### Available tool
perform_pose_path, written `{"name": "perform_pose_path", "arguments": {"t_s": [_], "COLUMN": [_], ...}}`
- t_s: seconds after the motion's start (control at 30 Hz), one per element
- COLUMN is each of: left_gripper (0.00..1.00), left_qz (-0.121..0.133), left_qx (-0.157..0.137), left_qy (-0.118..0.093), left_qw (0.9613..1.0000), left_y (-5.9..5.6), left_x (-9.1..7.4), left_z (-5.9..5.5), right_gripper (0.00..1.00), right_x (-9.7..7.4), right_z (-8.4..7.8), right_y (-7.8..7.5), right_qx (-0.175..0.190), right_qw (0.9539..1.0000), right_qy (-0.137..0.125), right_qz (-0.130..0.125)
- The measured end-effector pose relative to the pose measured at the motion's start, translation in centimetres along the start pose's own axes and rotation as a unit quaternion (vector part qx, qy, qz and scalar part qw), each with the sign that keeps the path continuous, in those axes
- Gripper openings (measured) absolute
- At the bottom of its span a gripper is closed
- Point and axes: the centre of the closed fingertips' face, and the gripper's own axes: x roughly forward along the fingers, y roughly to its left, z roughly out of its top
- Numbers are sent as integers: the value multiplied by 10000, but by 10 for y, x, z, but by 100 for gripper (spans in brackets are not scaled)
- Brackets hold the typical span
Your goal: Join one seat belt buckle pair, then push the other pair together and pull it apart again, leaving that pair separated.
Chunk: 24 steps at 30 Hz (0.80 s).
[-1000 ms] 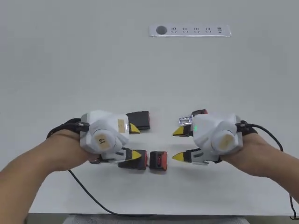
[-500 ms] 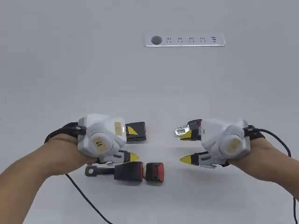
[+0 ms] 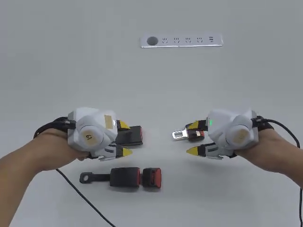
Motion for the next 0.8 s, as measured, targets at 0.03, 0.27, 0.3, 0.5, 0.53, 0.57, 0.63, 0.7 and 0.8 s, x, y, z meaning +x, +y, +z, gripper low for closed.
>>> {"name": "perform_pose_path", "arguments": {"t_s": [0.03,0.27,0.3,0.5,0.53,0.57,0.63,0.7,0.8], "left_gripper": [38,40,40,39,39,38,38,35,34], "left_qz": [1,1,-4,-76,-96,-110,-146,-197,-236], "left_qx": [-1,59,85,130,141,144,161,207,237], "left_qy": [2,147,167,270,281,294,327,335,353], "left_qw": [10000,9999,9998,9995,9995,9994,9992,9990,9988], "left_y": [2,10,11,15,15,14,14,13,13], "left_x": [0,7,8,16,17,17,19,22,23], "left_z": [-1,-8,-8,-17,-17,-16,-18,-20,-20], "right_gripper": [31,33,33,35,36,36,35,35,34], "right_x": [1,7,7,13,15,14,16,18,19], "right_z": [-2,-19,-21,-33,-33,-33,-34,-35,-36], "right_y": [-3,-16,-17,-19,-20,-20,-20,-21,-21], "right_qx": [-8,-218,-255,-380,-411,-434,-454,-489,-538], "right_qw": [10000,9994,9992,9980,9979,9977,9974,9970,9965], "right_qy": [14,282,317,474,463,489,512,542,573], "right_qz": [-12,4,12,166,178,203,227,254,279]}}
